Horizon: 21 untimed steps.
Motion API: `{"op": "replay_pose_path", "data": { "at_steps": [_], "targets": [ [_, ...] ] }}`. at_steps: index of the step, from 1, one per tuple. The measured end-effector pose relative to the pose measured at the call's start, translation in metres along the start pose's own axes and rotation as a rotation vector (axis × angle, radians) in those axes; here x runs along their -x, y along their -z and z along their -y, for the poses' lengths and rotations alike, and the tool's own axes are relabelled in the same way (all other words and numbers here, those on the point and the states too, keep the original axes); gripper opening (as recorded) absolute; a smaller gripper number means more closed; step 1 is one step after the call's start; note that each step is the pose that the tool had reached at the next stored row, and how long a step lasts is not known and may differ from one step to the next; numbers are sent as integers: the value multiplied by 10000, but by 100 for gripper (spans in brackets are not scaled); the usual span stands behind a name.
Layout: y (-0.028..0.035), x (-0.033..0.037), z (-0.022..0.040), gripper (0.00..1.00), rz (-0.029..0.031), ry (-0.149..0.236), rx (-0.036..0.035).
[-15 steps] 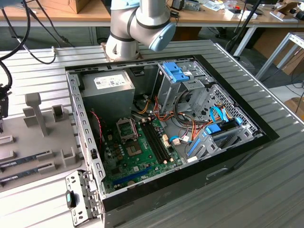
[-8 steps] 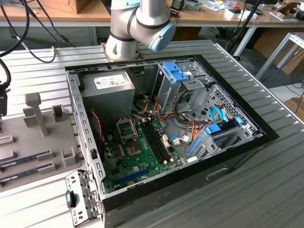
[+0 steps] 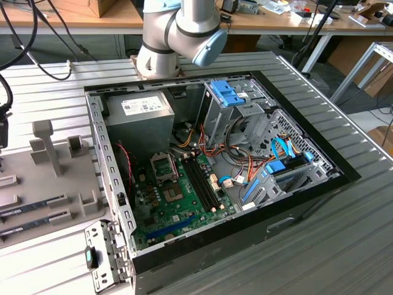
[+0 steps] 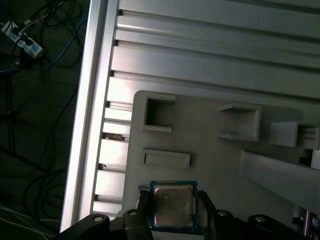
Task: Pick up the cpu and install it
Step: 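Pick up the cpu and move it towards the insertion slot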
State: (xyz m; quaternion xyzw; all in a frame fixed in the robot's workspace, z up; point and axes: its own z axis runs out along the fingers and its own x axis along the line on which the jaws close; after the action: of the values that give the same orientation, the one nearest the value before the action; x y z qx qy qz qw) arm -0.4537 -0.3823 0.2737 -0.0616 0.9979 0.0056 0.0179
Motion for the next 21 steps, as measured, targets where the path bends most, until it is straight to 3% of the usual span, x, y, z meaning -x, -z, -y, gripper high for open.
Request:
{"op": "replay_pose_path", "data": {
  "at_steps": [21],
  "targets": [
    [132,5,-1,47,0,0,0]
  ]
}}
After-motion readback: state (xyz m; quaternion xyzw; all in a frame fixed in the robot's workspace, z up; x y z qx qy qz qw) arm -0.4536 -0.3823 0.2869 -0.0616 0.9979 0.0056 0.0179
